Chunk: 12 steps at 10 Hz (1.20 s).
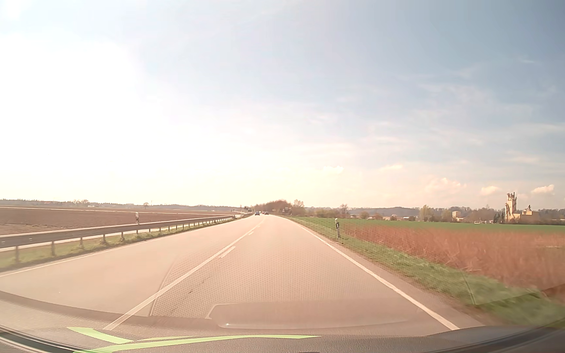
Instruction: Follow the waypoints while adhering to traffic rules and regulations
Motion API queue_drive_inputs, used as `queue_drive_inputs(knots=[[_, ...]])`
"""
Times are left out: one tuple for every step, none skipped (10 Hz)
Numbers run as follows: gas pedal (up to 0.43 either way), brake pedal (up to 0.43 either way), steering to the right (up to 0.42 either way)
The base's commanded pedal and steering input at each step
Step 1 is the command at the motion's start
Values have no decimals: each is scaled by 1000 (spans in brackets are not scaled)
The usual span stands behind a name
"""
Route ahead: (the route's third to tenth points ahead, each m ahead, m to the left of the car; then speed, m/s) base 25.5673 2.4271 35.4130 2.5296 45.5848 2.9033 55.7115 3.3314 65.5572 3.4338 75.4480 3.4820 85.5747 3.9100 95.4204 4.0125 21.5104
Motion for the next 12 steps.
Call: queue_drive_inputs(knots=[[67,0,-1],[67,0,-1],[79,0,-1],[98,0,-1],[98,0,-1],[110,0,-1],[110,0,-1],[110,0,-1],[110,0,-1],[110,0,-1],[118,0,-1],[118,0,-1]])
